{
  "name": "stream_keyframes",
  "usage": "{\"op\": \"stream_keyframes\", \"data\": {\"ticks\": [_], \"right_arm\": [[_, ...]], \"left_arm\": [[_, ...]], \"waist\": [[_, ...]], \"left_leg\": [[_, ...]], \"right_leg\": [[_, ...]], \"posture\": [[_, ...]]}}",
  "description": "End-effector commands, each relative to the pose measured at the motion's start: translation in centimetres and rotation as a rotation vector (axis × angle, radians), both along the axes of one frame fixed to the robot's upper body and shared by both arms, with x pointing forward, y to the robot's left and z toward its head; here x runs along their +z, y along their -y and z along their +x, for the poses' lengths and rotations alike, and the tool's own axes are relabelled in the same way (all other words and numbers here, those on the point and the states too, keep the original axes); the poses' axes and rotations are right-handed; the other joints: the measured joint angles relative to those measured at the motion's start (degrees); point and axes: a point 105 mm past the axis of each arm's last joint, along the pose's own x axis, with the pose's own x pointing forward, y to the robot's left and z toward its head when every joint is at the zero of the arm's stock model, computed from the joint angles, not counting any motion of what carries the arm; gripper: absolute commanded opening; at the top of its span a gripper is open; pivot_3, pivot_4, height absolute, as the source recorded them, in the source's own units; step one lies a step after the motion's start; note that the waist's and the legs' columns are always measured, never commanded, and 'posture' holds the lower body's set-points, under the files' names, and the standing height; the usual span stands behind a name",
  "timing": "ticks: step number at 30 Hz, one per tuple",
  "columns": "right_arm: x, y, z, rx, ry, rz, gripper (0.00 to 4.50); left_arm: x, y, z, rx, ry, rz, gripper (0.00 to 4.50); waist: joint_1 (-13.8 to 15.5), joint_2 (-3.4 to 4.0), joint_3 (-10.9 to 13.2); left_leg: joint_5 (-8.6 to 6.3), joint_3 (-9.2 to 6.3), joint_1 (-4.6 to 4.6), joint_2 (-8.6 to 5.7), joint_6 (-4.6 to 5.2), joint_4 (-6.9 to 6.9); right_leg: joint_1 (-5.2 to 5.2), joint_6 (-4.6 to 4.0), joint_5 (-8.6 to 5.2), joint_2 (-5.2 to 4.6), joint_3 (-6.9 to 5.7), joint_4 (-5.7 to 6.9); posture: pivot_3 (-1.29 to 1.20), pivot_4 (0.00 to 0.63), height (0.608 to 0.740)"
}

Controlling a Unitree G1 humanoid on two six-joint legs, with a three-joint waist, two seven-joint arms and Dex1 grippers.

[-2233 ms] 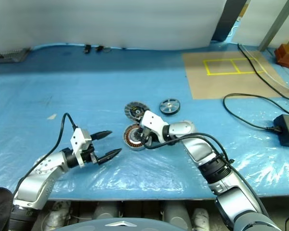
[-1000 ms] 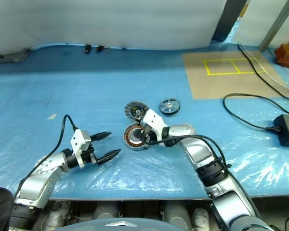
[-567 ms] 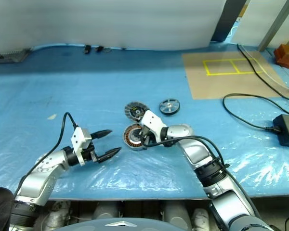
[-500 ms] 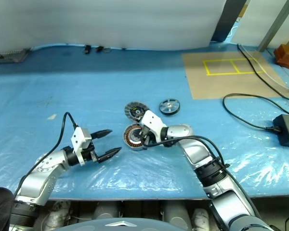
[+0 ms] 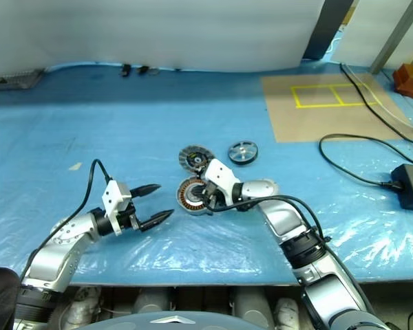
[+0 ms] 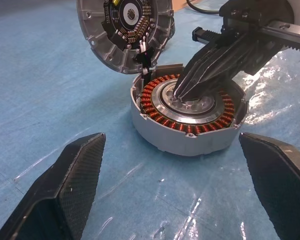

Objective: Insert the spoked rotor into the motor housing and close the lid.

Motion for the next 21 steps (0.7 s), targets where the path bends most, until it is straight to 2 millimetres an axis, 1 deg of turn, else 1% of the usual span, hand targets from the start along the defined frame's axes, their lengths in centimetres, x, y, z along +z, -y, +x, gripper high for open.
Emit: {"op": "stream_keyframes", "data": {"ticks": [1, 4, 9, 14, 21], "right_arm": [[-2.07, 0.72, -0.76, 0.01, -0.061, -0.069, 0.05], [-2.15, 0.75, -0.84, 0.036, -0.04, -0.104, 0.05], [-2.07, 0.7, -0.96, 0.05, -0.054, -0.096, 0.05], [-1.5, 0.27, -1.28, 0.073, -0.073, -0.049, 0.05], [-1.26, -0.08, -1.09, 0.069, -0.078, -0.026, 0.05]], "left_arm": [[0.92, 0.35, 0.02, -0.018, 0.037, 0.004, 4.5], [0.93, 0.39, 0.04, -0.019, 0.036, 0.004, 4.5], [0.97, 0.44, 0.06, -0.017, 0.036, 0.002, 4.5], [0.94, 0.54, 0.07, -0.016, 0.036, 0.0, 4.5], [0.87, 0.66, 0.13, -0.016, 0.034, -0.002, 4.5]], "waist": [[0.0, 0.0, 0.0], [0.0, 0.0, 0.0], [0.0, 0.0, 0.0], [0.0, 0.0, 0.0], [-0.1, 0.0, 0.0]], "left_leg": [[0.0, 0.0, 0.0, 0.0, 0.0, 0.0], [0.01, 0.0, 0.01, 0.0, 0.02, 0.0], [0.02, 0.0, 0.01, 0.0, 0.03, 0.0], [0.09, 0.0, 0.0, 0.0, 0.14, -0.01], [0.08, 0.0, 0.01, 0.02, 0.14, -0.01]], "right_leg": [[0.0, 0.0, 0.0, 0.0, 0.0, 0.0], [0.01, 0.0, 0.0, 0.0, 0.0, 0.0], [0.02, 0.0, 0.0, 0.0, 0.0, 0.0], [0.01, 0.0, 0.0, 0.0, 0.0, -0.02], [0.01, 0.0, 0.0, 0.01, 0.0, -0.01]], "posture": [[0.0, 0.15, 0.74], [0.0, 0.15, 0.74], [0.0, 0.15, 0.74], [0.0, 0.15, 0.74], [0.0, 0.15, 0.74]]}}
